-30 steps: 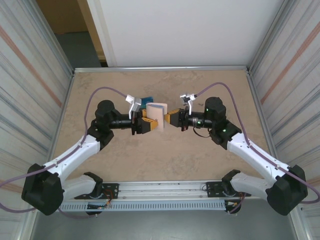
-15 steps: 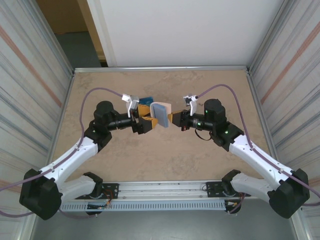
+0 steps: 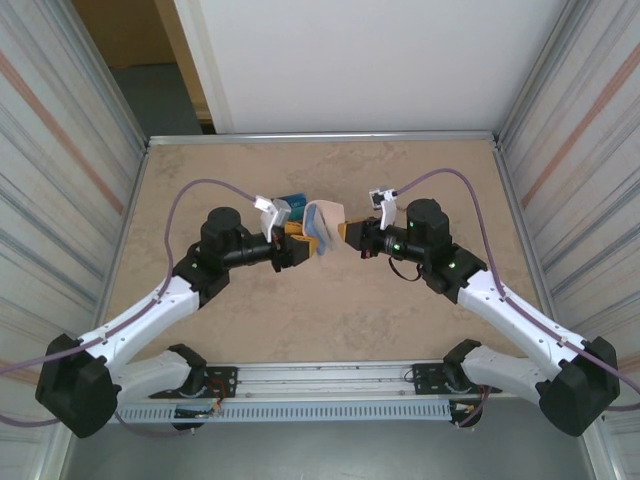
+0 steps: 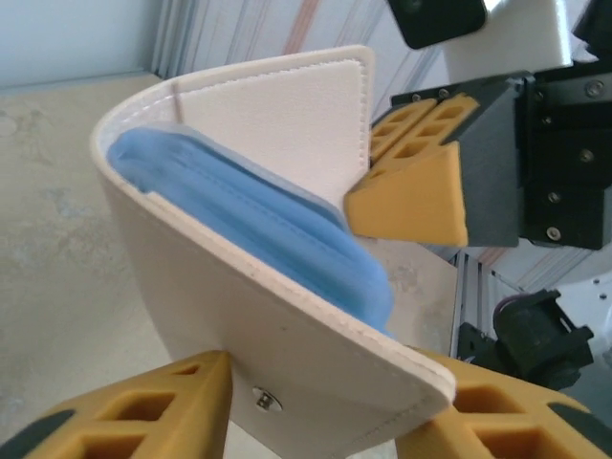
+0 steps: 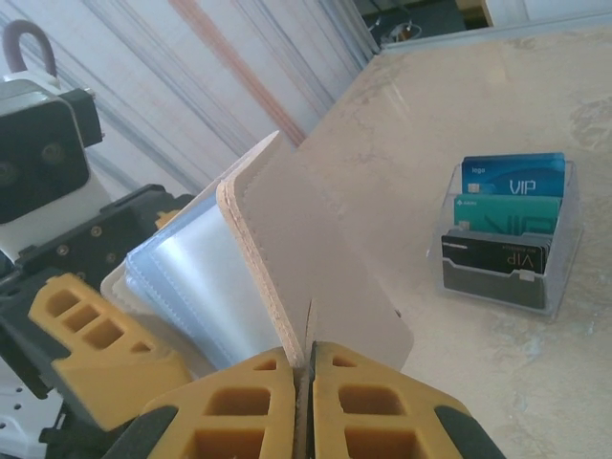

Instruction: Take the credit cards out of the card holder

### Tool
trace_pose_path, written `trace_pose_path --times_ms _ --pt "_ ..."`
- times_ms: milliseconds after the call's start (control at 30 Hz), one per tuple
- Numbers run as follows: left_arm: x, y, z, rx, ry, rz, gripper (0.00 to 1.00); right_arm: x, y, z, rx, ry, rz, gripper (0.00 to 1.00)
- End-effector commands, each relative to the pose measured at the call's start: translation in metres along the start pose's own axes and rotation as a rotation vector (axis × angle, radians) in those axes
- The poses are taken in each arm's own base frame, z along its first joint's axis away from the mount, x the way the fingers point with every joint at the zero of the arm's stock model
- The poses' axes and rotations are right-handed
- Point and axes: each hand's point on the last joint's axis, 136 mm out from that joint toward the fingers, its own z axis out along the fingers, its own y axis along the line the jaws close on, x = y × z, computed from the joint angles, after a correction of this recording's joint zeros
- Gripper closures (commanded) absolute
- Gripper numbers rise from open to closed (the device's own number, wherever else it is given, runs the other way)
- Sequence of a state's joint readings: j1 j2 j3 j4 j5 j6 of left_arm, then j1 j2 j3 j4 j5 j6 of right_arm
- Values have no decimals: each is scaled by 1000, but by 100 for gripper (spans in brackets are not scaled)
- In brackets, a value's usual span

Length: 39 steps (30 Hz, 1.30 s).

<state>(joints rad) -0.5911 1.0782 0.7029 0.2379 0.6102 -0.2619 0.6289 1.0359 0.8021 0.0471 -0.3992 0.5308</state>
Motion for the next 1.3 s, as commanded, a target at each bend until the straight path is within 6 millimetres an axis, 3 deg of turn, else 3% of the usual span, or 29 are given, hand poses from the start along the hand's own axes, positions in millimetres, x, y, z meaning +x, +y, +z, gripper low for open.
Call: trace_pose_path --times_ms 0,100,500,700,967,1267 --pt "-16 -4 -7 -26 -40 52 64 -25 17 -9 -31 -80 -11 100" --pt "-16 -4 -9 -37 -45 57 76 -24 17 -8 -33 -78 -8 100" --pt "-22 3 -12 -90 -77 81 85 -23 28 -6 -80 -62 -14 100" --pt "-28 2 -11 -100 -92 93 99 -16 26 -3 -73 -33 -18 100" --pt "-39 -7 -11 -59 -94 65 100 -6 22 3 -20 19 -77 60" --pt "-46 -17 -14 -34 -57 22 100 1 19 14 47 88 -162 41"
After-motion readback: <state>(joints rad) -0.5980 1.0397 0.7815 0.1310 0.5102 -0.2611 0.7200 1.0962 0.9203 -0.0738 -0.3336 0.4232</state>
